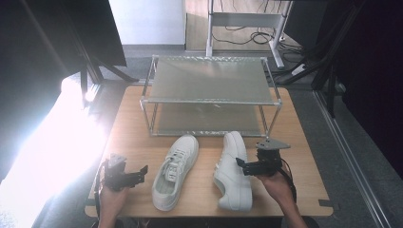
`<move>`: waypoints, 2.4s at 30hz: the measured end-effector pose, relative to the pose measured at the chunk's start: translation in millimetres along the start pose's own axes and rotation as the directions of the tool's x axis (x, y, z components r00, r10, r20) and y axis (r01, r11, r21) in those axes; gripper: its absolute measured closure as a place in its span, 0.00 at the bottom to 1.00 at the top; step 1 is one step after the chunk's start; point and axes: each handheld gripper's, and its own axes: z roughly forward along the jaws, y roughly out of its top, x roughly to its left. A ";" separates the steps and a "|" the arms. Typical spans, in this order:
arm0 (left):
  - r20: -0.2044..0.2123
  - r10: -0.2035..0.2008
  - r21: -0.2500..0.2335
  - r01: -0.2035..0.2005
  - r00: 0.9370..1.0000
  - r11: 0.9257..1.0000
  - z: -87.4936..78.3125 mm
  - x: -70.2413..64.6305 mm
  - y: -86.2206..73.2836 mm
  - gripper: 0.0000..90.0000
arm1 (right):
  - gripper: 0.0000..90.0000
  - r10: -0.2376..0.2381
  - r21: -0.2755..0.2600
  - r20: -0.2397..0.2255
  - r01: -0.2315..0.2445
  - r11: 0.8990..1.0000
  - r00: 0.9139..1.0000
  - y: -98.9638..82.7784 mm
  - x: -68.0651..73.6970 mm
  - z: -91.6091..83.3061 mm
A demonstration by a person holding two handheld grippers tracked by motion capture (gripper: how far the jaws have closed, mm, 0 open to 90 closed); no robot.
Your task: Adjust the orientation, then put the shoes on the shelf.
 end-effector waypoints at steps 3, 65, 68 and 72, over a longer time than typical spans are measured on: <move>-0.003 0.000 0.001 0.000 1.000 1.000 -0.4 0.1 -0.2 0.00 | 0.00 0.002 -0.004 0.010 -0.002 1.000 1.000 -1.9 -3.3 -3.4; 0.002 -0.006 0.029 0.006 1.000 1.000 -13.6 -4.9 6.2 0.00 | 0.04 0.222 0.064 0.107 -0.229 0.971 0.969 -80.4 -80.1 -50.2; 0.013 -0.016 0.033 0.015 1.000 0.999 -18.3 -4.6 7.6 0.00 | 0.02 0.234 0.055 0.108 -0.241 0.969 0.966 -80.9 -79.2 -58.3; 0.016 -0.039 0.045 0.038 0.999 0.998 -26.8 -5.9 5.3 0.02 | 0.00 0.239 0.042 0.094 -0.244 0.969 0.966 -81.9 -74.7 -68.9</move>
